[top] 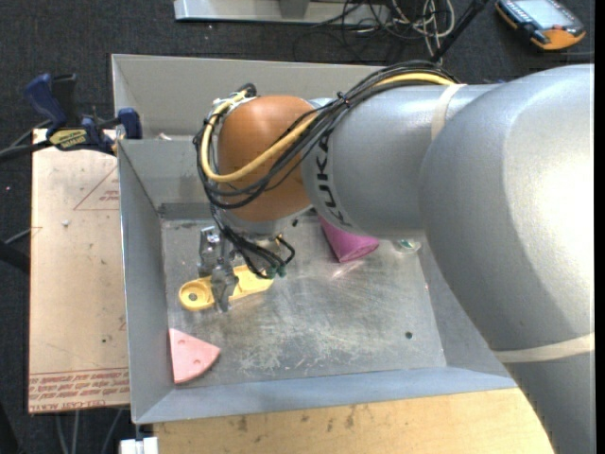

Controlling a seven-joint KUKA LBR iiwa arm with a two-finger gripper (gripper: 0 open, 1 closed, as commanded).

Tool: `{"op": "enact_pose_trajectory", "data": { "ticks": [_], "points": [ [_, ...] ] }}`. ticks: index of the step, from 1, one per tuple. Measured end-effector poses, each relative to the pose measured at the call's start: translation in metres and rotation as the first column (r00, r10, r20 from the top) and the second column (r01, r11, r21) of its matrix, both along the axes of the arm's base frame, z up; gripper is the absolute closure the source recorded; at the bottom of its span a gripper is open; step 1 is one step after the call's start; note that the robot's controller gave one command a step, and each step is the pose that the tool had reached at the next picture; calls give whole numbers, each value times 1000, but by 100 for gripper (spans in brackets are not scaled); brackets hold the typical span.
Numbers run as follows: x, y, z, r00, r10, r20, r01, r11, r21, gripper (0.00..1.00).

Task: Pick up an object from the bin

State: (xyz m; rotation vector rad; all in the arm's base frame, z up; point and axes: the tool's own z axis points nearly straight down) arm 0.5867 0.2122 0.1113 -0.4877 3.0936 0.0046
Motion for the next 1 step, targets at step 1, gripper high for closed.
{"op": "enact_pose_trajectory", "data": {
  "ticks": [1],
  "points": [
    [-16,14,141,999,32,-5,-32,999,-2,100]
  ]
}}
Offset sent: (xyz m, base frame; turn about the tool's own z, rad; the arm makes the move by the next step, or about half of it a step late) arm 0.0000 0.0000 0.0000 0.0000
